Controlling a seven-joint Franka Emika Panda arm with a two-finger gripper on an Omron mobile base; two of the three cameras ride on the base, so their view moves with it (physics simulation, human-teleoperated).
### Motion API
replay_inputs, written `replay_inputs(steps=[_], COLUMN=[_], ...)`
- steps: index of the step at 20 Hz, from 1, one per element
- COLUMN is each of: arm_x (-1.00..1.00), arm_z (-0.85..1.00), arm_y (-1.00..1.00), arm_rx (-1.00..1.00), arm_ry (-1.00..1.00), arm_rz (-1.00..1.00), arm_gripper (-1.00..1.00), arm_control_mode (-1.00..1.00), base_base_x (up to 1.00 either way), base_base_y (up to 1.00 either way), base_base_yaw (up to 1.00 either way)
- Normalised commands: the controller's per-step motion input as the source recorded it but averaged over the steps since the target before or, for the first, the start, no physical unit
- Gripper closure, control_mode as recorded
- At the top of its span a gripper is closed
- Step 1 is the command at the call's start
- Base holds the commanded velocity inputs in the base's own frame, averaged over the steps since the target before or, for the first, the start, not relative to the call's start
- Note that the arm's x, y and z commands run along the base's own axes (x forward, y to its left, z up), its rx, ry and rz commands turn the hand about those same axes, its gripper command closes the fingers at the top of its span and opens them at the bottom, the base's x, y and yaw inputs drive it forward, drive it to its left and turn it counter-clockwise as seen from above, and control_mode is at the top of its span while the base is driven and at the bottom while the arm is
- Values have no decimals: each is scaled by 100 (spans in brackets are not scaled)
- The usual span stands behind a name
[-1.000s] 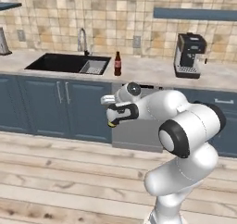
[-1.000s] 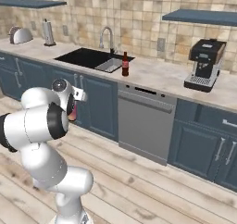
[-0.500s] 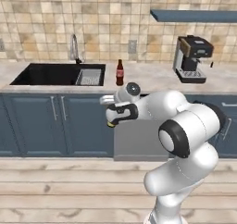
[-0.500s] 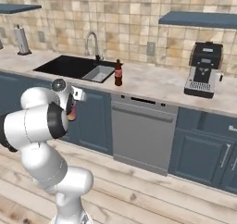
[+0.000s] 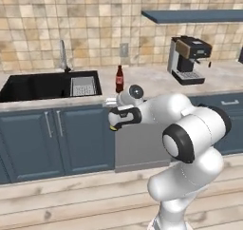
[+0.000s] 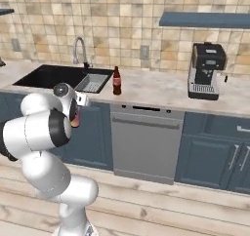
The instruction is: Place the large bottle from the dining counter next to the other large bottle outside the sink, and place the small bottle from the dining counter next to the other small bottle inside the sink.
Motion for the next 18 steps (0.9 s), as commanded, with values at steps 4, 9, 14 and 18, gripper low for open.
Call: replay_inputs(steps=[4, 9, 14, 18], arm_x=[0, 0, 0, 0], arm_z=[0, 0, 0, 0], arm_y=[0, 0, 0, 0], arm_rx=[0, 0, 0, 0], arm_ry=[0, 0, 0, 0], arm_rz=[0, 0, 0, 0], arm_gripper=[100, 100, 100, 100], arm_control_mode=[100, 100, 100, 100], base_base_x=[70, 67, 58, 36], base_base_y=[40, 31, 46, 59], base_base_yaw=[-28, -25, -22, -13])
